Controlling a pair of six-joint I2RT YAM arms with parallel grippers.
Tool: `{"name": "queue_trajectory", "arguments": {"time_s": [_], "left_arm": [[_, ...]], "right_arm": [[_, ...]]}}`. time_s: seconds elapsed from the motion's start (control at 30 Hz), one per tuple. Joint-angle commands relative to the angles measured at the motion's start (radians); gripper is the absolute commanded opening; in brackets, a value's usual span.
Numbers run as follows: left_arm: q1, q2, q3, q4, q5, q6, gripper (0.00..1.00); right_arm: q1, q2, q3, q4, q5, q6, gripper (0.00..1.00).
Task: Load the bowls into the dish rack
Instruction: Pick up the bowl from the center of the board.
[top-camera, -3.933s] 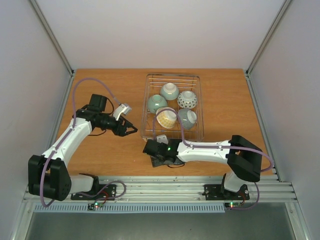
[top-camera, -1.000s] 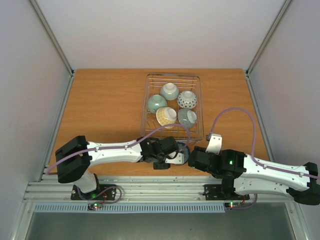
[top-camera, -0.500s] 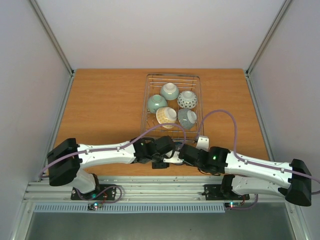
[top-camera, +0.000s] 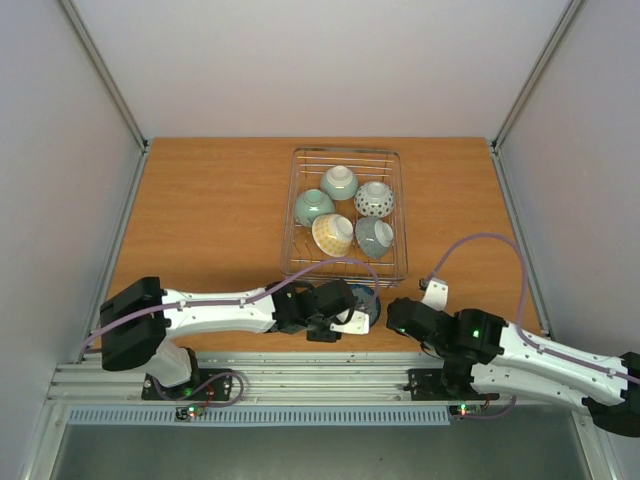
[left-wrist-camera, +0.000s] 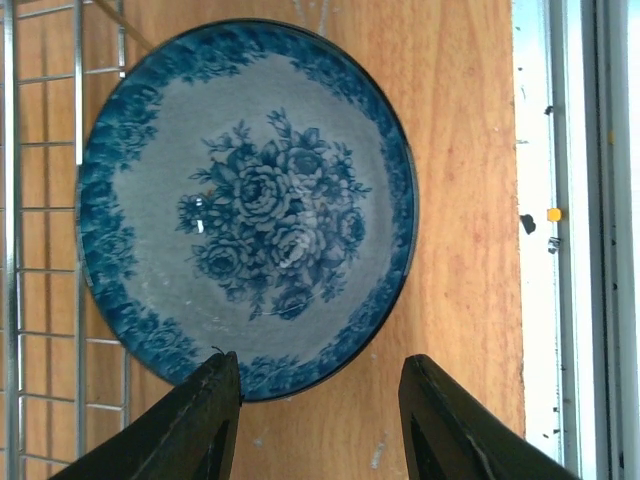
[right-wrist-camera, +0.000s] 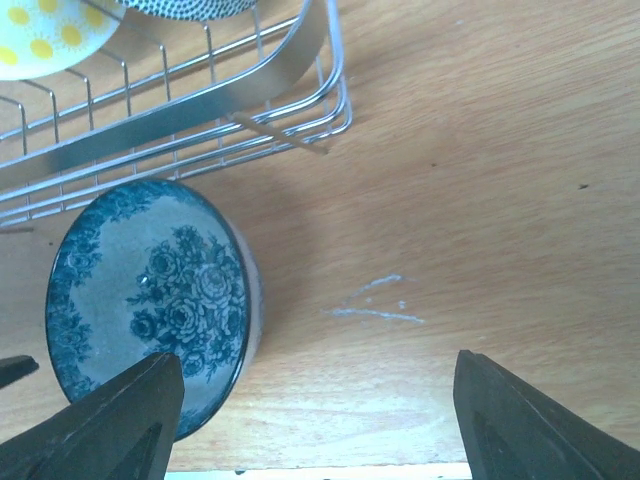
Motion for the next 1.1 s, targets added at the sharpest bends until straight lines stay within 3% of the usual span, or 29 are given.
{"name": "queue_trajectory", "arguments": {"time_s": [0.0, 0.4, 0.57, 0.83, 0.97, 1.07], "left_arm": [[-0.009, 0.036, 0.022, 0.003, 0.060, 0.030, 0.45], [-0.011, 0.095, 0.048, -0.006, 0.103, 0.046, 0.43], [-0.010, 0.128, 0.056, 0.008, 0.079, 0.042, 0.27], [-0.010, 0.143, 0.047, 0.042, 0.017, 0.033, 0.24], [-0.011, 0.140, 0.043, 0.054, -0.009, 0.033, 0.04], [-0.011, 0.121, 0.037, 0.054, -0.015, 0.038, 0.00]], "right_arm": [[-0.005, -0.058, -0.014, -0.108, 0.060, 0.072, 0.75], [-0.005, -0.045, -0.004, -0.092, 0.057, 0.051, 0.75], [-0.005, -0.052, -0.001, -0.085, 0.060, 0.041, 0.76], [-0.005, -0.059, -0.006, -0.072, 0.060, 0.029, 0.76], [-0.005, -0.062, -0.004, -0.068, 0.063, 0.025, 0.76], [-0.005, -0.060, 0.001, -0.070, 0.064, 0.017, 0.75]]}}
